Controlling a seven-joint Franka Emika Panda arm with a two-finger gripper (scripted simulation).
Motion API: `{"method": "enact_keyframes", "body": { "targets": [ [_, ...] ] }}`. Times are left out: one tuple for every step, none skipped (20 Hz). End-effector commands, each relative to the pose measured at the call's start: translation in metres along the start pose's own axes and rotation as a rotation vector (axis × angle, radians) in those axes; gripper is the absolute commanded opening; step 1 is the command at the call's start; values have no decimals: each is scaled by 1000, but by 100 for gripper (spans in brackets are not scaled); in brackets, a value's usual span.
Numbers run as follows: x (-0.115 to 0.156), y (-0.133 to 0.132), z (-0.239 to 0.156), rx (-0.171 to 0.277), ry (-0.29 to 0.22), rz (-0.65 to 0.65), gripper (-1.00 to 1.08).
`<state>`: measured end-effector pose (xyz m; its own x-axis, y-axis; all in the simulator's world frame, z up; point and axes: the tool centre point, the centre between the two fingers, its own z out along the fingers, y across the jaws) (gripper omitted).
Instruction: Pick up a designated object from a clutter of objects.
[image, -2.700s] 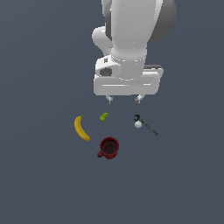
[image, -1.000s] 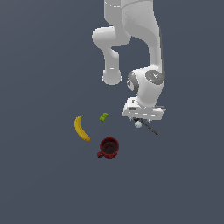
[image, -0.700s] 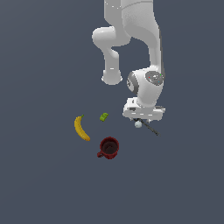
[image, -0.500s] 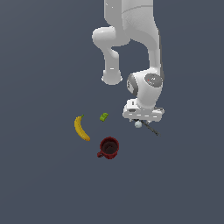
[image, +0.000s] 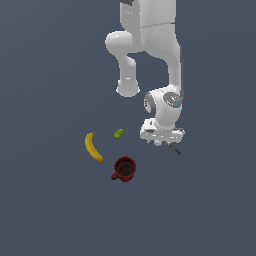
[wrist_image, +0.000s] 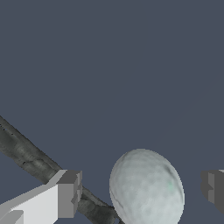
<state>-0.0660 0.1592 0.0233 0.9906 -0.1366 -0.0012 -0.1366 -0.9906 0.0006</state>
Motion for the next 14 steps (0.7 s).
{"method": "enact_keyframes", "body": {
  "targets": [
    [0,0,2,0,1,0,100],
    [0,0,2,0,1,0,-100],
    [0,0,2,0,1,0,-100],
    [0,0,2,0,1,0,-100],
    [0,0,2,0,1,0,-100],
    [0,0,2,0,1,0,-100],
    [0,0,2,0,1,0,-100],
    [0,0,2,0,1,0,-100],
    [0,0,2,0,1,0,-100],
    [0,0,2,0,1,0,-100],
    [0,0,2,0,1,0,-100],
    [0,-1,2,1,2,0,-100],
    [1,-1,2,1,2,0,-100],
    [1,-1,1,1,2,0,-100]
  ]
}}
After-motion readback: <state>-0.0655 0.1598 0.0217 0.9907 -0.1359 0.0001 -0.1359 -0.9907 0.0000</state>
